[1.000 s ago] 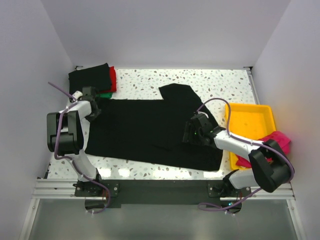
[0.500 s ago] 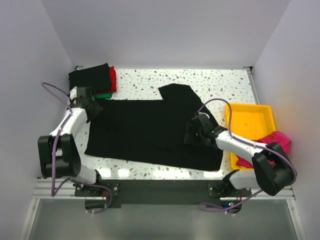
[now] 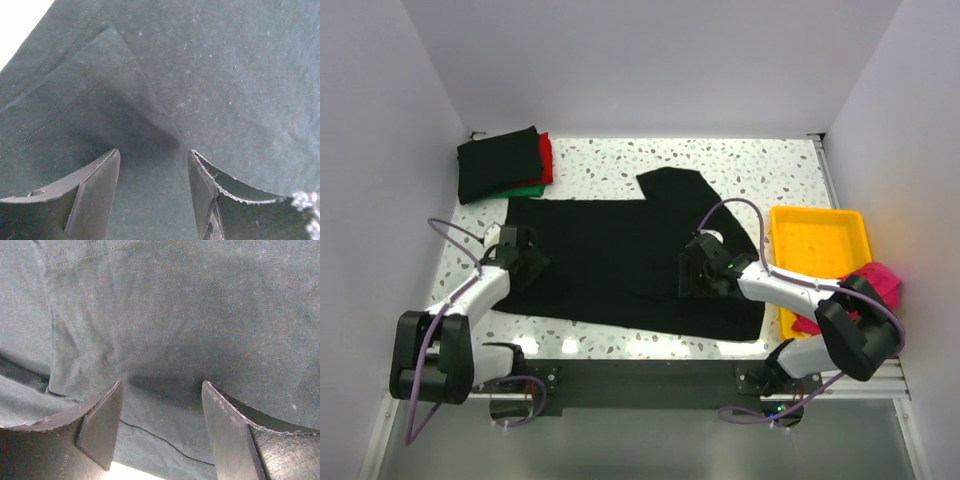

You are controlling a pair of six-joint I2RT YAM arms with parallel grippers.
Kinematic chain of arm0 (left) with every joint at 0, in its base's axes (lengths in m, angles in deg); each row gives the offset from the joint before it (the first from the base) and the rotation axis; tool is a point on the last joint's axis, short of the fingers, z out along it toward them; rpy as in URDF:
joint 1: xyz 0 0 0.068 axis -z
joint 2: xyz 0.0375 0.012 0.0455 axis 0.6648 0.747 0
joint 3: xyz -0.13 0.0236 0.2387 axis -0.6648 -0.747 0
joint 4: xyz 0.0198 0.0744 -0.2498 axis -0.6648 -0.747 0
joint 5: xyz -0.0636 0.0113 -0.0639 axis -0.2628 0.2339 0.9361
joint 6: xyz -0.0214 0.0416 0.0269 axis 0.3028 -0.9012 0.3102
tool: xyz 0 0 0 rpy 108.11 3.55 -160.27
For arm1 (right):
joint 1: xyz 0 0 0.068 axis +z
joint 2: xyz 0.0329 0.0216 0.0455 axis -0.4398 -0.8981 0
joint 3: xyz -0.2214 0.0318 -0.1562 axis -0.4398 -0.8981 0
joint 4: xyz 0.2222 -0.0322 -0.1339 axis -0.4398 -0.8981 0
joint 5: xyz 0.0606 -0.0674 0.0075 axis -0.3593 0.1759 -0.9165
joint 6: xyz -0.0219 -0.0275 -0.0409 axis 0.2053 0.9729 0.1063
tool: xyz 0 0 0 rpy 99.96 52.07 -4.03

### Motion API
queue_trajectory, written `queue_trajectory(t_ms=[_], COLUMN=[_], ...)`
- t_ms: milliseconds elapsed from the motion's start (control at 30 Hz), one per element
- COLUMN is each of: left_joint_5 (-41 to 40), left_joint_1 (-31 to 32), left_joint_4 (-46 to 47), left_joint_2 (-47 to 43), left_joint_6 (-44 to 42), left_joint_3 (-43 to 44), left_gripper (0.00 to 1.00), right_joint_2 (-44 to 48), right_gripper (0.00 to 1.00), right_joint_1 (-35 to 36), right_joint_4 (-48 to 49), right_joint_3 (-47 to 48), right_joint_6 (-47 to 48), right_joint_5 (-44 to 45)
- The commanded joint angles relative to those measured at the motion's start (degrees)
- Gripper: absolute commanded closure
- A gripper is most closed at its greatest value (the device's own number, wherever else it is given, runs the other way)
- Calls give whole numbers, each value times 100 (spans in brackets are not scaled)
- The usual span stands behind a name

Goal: Fold and stack the t-shirts
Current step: Fold the tshirt

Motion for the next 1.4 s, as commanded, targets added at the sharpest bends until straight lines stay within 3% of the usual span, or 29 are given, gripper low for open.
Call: queue_trajectory(t_ms=[0, 467, 667, 833, 933, 1233, 1367], left_joint_5=[-314, -544, -62, 640, 1149, 1732, 1785], left_joint_1=[-5, -5, -5, -5, -5, -5, -14], left_joint_4=[-74, -857, -602, -479, -453, -996, -1015], left_joint_2=[-169, -1497, -1322, -1093, -909, -785, -820], left_joint_6=[512, 715, -198, -936, -1304, -2325, -2467], left_joint_3=[-428, -991, -52, 615, 950, 2127, 2173], left_gripper=[39, 33, 30, 30, 29, 26, 26], right_joint_2=[-243, 275, 232, -58, -427, -1333, -1421], right_gripper=[32, 31, 32, 34, 36, 42, 44], right_joint_1=[82, 108, -93, -1173, -1412, -1562, -1553], right_joint_4=[2, -665, -1192, -912, -807, -200, -165], right_joint_3=[2, -131, 1029, 1443, 1663, 1760, 1751], right_joint_6=[-186, -213, 95, 419, 586, 710, 728], right_joint_5=[104, 279, 797, 552, 675, 534, 683])
